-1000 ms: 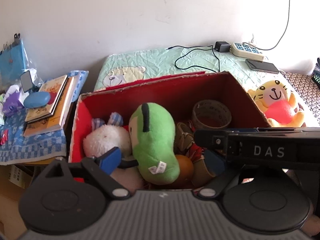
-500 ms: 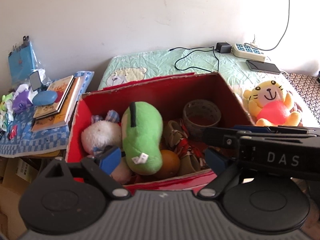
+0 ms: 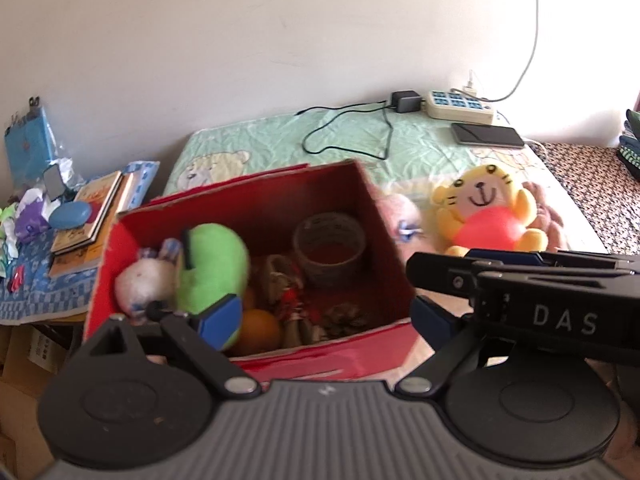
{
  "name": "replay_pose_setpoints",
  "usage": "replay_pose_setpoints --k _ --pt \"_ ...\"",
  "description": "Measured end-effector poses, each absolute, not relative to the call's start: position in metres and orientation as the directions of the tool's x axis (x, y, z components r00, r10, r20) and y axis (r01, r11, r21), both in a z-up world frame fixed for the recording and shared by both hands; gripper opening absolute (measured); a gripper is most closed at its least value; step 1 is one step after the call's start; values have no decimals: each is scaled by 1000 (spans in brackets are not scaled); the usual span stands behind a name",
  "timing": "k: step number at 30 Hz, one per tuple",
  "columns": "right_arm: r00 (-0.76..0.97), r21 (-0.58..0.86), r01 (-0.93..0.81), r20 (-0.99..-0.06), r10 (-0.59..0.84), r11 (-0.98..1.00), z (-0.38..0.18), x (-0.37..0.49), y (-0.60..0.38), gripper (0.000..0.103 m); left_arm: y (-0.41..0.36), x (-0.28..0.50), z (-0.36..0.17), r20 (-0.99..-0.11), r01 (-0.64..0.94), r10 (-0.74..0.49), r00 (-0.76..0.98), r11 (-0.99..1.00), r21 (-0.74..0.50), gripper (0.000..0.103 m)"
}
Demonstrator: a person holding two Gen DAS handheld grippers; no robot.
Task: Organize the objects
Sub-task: 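Move the right gripper back toward the remaining plush toys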
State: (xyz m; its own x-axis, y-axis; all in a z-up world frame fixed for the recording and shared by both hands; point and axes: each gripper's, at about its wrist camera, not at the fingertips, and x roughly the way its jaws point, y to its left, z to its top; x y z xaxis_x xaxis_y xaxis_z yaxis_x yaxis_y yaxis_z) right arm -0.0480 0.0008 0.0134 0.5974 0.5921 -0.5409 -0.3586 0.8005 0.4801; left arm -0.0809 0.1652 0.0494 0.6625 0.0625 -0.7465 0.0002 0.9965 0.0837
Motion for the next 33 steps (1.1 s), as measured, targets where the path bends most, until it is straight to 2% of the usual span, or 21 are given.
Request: replay_pose_setpoints --k 33 --pt "630 507 -192 -593 501 840 -16 -47 -127 54 23 -57 14 -819 162 -42 573 985 63 93"
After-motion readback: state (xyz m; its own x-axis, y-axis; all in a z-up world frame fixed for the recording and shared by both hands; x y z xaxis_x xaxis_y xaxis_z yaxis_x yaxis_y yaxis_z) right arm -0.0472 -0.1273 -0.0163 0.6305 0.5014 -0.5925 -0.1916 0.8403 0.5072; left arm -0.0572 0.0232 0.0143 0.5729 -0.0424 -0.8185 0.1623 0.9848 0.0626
